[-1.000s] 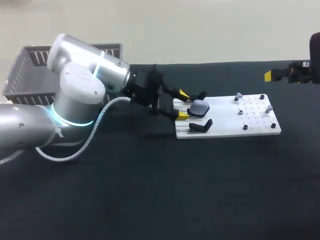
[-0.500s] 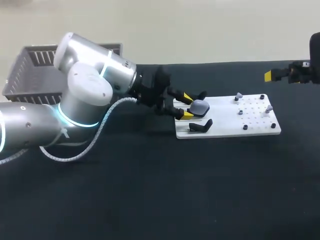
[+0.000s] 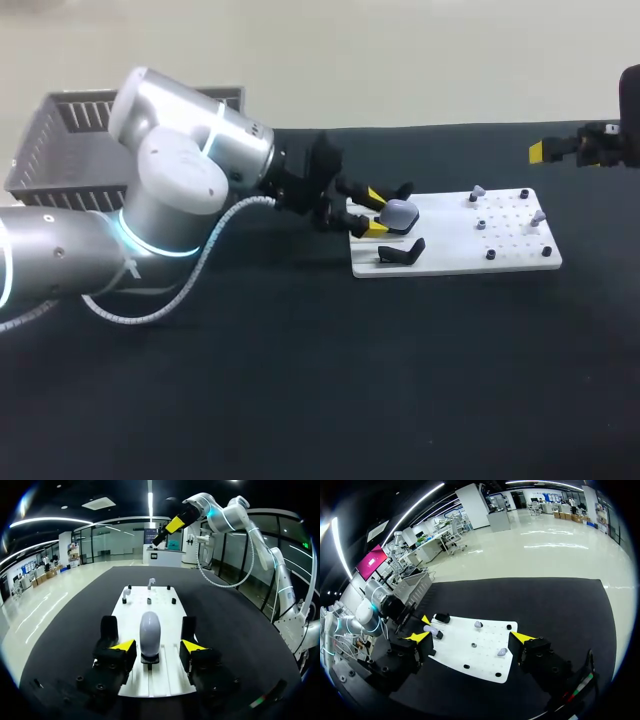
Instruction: Pick up each earbud case from the left stands, insert the matching earbuds, close the lid, and place the case in the box.
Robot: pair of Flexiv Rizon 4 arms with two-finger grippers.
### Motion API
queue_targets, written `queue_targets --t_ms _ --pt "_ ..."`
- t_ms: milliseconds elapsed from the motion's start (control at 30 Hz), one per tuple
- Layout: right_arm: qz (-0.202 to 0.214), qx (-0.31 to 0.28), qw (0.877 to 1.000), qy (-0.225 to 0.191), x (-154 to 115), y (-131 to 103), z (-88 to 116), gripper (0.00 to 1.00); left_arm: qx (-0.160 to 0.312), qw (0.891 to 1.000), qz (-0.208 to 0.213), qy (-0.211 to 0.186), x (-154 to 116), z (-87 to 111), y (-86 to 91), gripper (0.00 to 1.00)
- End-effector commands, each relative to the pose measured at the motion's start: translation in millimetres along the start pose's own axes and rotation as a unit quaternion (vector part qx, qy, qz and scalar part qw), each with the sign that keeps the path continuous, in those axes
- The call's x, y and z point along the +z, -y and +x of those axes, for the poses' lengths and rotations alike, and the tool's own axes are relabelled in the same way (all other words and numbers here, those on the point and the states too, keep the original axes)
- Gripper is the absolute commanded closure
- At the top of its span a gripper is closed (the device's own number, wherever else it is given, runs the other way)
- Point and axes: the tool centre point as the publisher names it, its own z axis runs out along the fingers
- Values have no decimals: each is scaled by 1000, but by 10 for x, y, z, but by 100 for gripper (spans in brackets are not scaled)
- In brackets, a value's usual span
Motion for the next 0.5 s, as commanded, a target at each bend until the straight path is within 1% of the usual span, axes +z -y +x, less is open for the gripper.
queue_targets --t_ms 33,200,333,500 --pt "0 0 1000 0 -5 -1 1 0 0 1000 -2 2 34 13 -3 45" --pt "0 0 1000 0 -5 -1 1 0 -1 1000 -5 3 50 19 -13 46" --pt "0 0 1000 0 -5 -1 1 0 -1 1000 -5 0 67 18 -26 43" --pt "0 0 1000 0 -5 -1 1 0 -3 1000 -7 0 100 25 -47 43"
